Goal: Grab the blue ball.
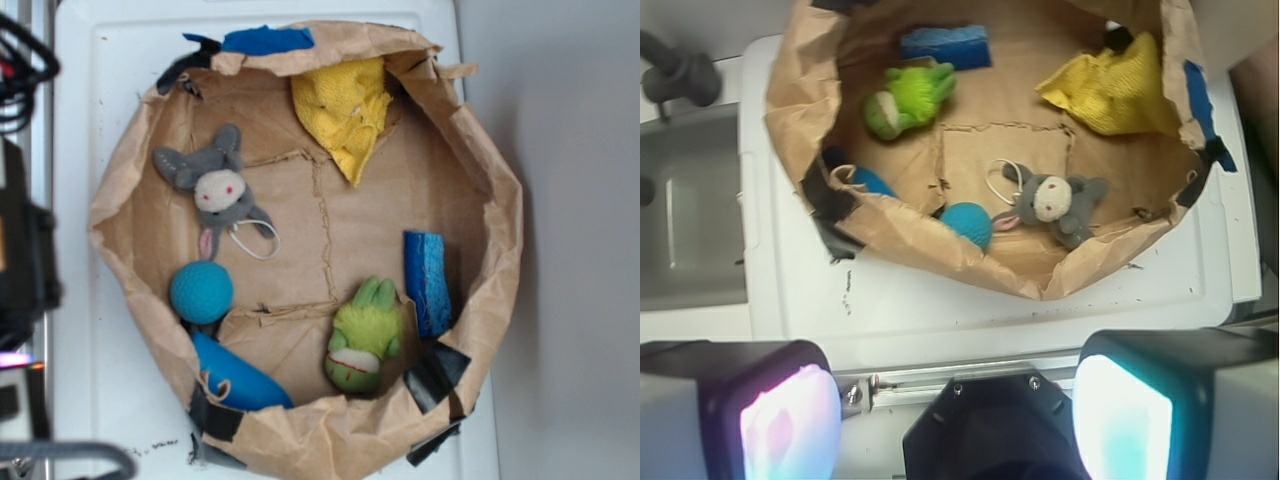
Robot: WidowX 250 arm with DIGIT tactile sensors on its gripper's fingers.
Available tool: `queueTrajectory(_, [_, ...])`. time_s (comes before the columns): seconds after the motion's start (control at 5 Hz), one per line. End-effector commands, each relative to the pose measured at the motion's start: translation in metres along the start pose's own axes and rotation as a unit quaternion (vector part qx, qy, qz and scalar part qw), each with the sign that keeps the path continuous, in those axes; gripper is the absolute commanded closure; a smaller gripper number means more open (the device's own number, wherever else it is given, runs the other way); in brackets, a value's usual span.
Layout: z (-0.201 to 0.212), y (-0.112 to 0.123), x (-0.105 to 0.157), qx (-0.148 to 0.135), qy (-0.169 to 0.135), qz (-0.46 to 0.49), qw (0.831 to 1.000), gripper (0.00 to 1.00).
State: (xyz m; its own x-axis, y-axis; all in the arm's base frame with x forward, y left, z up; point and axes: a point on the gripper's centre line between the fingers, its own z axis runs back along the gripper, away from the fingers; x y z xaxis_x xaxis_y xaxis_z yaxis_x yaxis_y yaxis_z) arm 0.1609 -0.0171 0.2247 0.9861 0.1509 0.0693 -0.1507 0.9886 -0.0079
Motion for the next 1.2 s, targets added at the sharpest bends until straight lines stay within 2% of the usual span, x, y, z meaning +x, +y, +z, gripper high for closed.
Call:
queueTrajectory(0.0, [-0.031, 0.021, 0.041, 0.025, 0.007, 0.046, 0.999, 0.00])
queueTrajectory(0.2, [-0.048, 0.029, 0.060, 0.000, 0.018, 0.023, 1.000, 0.00])
queueTrajectory(0.4, [-0.052, 0.034, 0.064, -0.022, 0.005, -0.028, 0.999, 0.00])
queueTrajectory(1.0, [-0.052, 0.034, 0.064, -0.022, 0.005, -0.028, 0.999, 0.00])
